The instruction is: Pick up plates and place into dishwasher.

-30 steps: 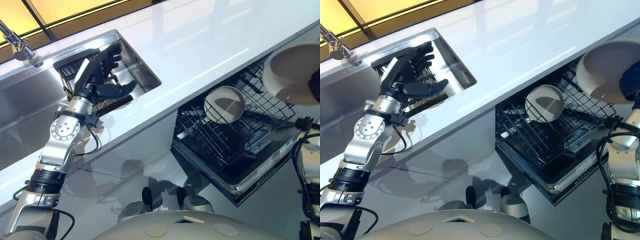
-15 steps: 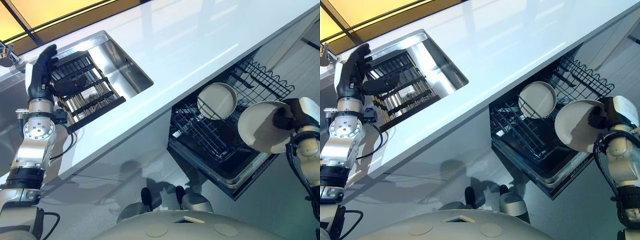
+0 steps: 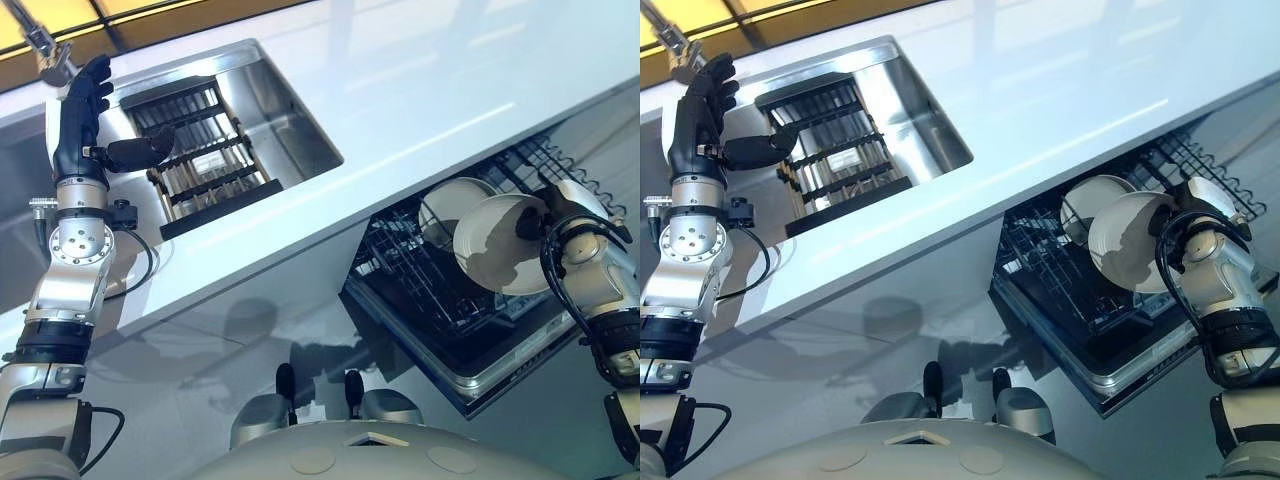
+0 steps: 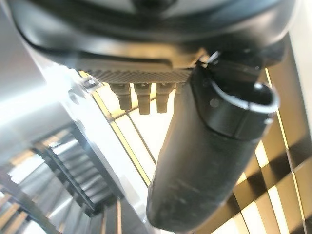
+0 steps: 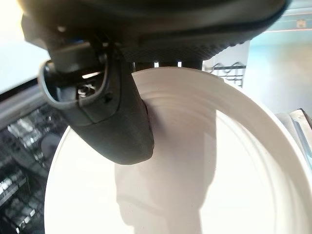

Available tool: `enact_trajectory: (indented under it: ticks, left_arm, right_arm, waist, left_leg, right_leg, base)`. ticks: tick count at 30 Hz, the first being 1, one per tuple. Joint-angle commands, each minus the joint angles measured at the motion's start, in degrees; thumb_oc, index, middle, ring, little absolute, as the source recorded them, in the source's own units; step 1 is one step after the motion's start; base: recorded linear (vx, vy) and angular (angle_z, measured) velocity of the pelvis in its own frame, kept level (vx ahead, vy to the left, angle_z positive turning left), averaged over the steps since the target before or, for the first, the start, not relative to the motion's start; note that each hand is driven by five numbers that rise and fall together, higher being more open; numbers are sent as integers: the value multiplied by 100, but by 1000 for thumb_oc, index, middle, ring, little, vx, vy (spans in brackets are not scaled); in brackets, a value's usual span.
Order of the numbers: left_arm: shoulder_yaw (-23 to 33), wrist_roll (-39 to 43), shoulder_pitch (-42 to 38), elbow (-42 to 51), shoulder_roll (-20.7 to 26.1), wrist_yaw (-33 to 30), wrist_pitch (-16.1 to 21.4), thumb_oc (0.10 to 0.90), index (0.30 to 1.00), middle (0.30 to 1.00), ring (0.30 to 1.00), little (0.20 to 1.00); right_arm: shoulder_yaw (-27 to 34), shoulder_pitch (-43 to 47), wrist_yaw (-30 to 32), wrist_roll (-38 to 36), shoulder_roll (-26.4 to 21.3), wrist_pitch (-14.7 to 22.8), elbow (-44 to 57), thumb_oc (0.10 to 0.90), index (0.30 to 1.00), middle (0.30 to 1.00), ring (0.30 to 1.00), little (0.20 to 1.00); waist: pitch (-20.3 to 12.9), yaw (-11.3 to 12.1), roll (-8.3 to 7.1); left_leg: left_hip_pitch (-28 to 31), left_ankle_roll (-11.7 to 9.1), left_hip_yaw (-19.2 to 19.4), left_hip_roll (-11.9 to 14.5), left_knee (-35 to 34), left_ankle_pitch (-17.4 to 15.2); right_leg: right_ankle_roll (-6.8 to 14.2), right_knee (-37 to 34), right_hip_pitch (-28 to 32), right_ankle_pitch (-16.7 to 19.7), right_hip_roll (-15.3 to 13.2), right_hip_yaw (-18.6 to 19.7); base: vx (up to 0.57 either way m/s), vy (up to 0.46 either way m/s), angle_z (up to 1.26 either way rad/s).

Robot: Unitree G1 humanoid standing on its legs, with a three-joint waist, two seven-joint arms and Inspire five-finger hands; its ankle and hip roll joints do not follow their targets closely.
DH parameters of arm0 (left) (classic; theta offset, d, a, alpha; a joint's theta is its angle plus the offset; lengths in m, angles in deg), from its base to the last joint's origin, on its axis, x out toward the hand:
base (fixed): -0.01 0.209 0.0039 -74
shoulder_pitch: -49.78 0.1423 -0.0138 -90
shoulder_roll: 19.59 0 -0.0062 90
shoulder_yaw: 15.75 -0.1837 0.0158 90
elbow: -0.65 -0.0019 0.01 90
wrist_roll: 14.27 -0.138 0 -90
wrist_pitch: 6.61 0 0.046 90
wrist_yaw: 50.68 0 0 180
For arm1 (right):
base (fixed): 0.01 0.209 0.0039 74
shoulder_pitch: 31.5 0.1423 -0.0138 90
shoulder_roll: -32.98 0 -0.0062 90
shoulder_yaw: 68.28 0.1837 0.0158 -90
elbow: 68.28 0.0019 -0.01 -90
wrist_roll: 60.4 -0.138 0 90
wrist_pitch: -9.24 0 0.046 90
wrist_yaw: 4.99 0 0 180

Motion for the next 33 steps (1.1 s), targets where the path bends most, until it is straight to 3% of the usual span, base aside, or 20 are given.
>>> enact_trajectory:
  ticks: [1, 7, 18, 30, 31, 33]
  left_arm:
    - [-134, -28, -704, 345, 255, -37, 459, 800, 900, 900, 900, 900]
    - [-149, 166, -724, 423, 322, 82, 379, 800, 900, 900, 900, 900]
    - [-218, 286, -670, 467, 255, 106, 403, 800, 900, 900, 900, 900]
    - [-302, 237, -654, 473, 16, 87, 388, 800, 900, 900, 900, 900]
    - [-323, 228, -678, 454, -4, 78, 392, 800, 900, 900, 900, 900]
    - [-382, 238, -729, 404, -20, 71, 408, 800, 900, 900, 900, 900]
  right_arm:
    - [-306, 962, -149, 981, -449, -174, -50, 100, 300, 300, 300, 200]
    - [-879, 1219, -1116, 2184, -348, -221, -116, 100, 300, 300, 300, 200]
    - [-1507, 1227, -1451, 3759, 84, 67, 385, 100, 300, 300, 300, 200]
    - [-1826, 1009, -1333, 3619, 698, -124, 651, 100, 300, 300, 300, 200]
    - [-1828, 1040, -1333, 3555, 729, -165, 720, 460, 608, 608, 608, 560]
    - [-1872, 1137, -1307, 3317, 786, -227, 788, 682, 799, 799, 799, 782]
  waist:
    - [-429, 163, 60]
    - [-345, 248, 80]
    - [-245, 272, 130]
    - [-174, 264, 188]
    - [-161, 263, 188]
    - [-143, 270, 194]
  left_leg:
    - [166, 210, 112, -181, 182, -629]
    - [127, 213, 32, -199, 157, -579]
    - [39, 228, -31, -219, 187, -555]
    - [-35, 206, -65, -209, 231, -548]
    - [-39, 204, -70, -211, 233, -546]
    - [-38, 194, -76, -209, 229, -532]
  right_leg:
    - [209, 1088, -650, -397, 137, 21]
    - [229, 1107, -692, -376, 109, -24]
    - [239, 1154, -781, -379, 113, 17]
    - [230, 1162, -823, -405, 141, 73]
    - [228, 1157, -822, -402, 147, 77]
    - [218, 1151, -814, -397, 153, 71]
  base:
    - [-4, 7, 22]
    - [-15, 6, 14]
    - [-16, -3, 9]
    - [-6, 0, 0]
    - [0, 0, 0]
    - [0, 0, 0]
